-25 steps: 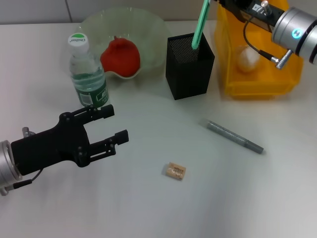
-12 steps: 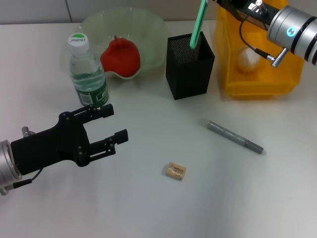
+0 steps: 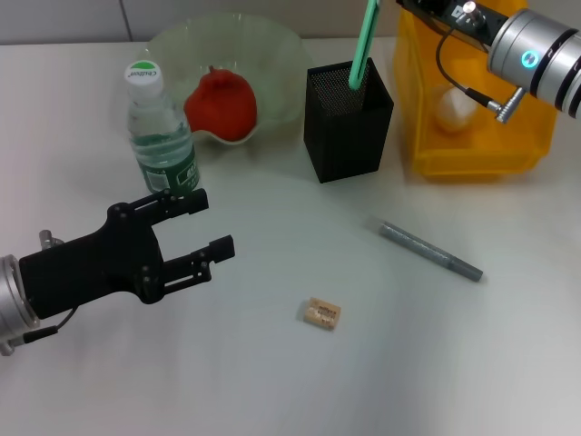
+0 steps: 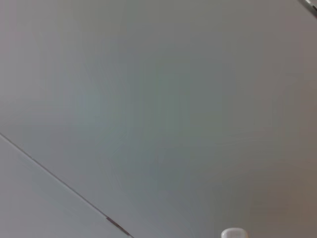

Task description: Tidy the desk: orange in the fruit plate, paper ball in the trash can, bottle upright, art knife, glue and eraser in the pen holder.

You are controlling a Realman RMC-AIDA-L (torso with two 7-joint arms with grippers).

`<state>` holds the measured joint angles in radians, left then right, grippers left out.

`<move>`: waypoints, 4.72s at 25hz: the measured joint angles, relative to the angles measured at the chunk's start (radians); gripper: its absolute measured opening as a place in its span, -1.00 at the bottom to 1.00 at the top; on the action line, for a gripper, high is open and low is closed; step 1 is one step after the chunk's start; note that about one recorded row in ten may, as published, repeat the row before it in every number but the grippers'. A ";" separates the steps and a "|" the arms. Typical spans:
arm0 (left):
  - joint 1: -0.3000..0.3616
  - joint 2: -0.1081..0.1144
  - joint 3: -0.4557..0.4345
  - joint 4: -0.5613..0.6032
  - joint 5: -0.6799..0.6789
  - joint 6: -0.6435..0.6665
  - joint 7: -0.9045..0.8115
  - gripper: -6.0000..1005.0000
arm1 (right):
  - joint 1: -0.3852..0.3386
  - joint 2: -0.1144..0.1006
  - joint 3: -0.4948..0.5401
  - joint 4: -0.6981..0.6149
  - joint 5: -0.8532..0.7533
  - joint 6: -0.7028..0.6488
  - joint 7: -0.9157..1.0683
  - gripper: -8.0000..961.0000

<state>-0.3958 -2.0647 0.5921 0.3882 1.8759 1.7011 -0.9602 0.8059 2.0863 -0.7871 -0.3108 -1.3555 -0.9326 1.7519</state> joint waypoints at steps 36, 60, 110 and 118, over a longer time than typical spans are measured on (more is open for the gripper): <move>0.000 -0.002 0.000 0.000 0.000 0.011 0.000 0.45 | 0.029 0.004 -0.056 0.093 0.089 -0.030 -0.513 -0.44; -0.006 0.002 0.000 0.009 -0.001 0.018 0.000 0.45 | -0.021 0.004 -0.060 0.105 0.083 -0.125 -0.765 -0.41; -0.021 0.006 -0.015 0.014 -0.001 0.009 0.000 0.45 | -0.103 -0.001 -0.150 0.002 0.090 -0.198 -0.717 0.57; -0.016 0.003 -0.013 0.014 -0.001 0.013 0.000 0.45 | -0.105 -0.002 -0.147 0.002 0.090 -0.199 -0.717 0.60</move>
<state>-0.4115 -2.0612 0.5792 0.4019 1.8745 1.7145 -0.9602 0.7010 2.0846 -0.9343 -0.3088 -1.2659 -1.1316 1.0351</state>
